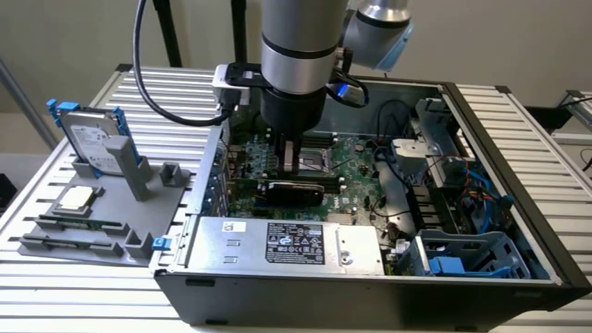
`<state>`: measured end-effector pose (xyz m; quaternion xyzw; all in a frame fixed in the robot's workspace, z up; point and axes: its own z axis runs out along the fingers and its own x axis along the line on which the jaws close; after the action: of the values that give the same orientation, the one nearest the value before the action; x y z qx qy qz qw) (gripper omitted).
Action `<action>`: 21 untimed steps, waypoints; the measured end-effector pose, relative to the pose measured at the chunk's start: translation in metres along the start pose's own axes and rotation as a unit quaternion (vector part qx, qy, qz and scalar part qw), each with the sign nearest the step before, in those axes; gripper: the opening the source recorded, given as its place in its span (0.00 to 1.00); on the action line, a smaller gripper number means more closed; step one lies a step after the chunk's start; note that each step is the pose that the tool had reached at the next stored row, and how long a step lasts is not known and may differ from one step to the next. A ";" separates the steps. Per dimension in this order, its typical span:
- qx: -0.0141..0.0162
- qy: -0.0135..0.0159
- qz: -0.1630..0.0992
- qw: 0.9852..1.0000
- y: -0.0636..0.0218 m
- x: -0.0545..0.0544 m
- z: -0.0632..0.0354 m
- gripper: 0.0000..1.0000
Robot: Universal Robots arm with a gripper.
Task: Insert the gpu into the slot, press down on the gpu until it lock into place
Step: 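Press down on the gpu until it lock into place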
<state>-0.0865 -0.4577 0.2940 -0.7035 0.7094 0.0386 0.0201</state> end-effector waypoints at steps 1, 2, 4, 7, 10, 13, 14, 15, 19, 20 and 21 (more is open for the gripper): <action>0.000 0.000 0.000 1.000 0.0003 -0.002 0.0009 0.11; 0.000 0.000 0.000 1.000 0.0009 -0.003 0.0018 0.11; 0.001 0.000 0.000 1.000 0.0024 -0.005 0.0038 0.11; 0.001 0.000 0.000 1.000 0.0029 -0.006 0.0071 0.11; 0.000 0.001 0.000 1.000 0.0029 -0.006 0.0115 0.11; 0.000 0.001 0.000 1.000 0.0028 -0.005 0.0150 0.11; 0.000 0.001 0.000 1.000 0.0028 -0.006 0.0157 0.11; 0.000 0.001 0.000 1.000 0.0028 -0.006 0.0163 0.11; 0.000 0.002 0.000 1.000 0.0027 -0.007 0.0187 0.11; 0.001 0.002 0.000 1.000 0.0027 -0.007 0.0193 0.11; 0.001 0.002 0.000 1.000 0.0027 -0.008 0.0198 0.11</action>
<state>-0.0897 -0.4486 0.2749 -0.7036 0.7094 0.0368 0.0191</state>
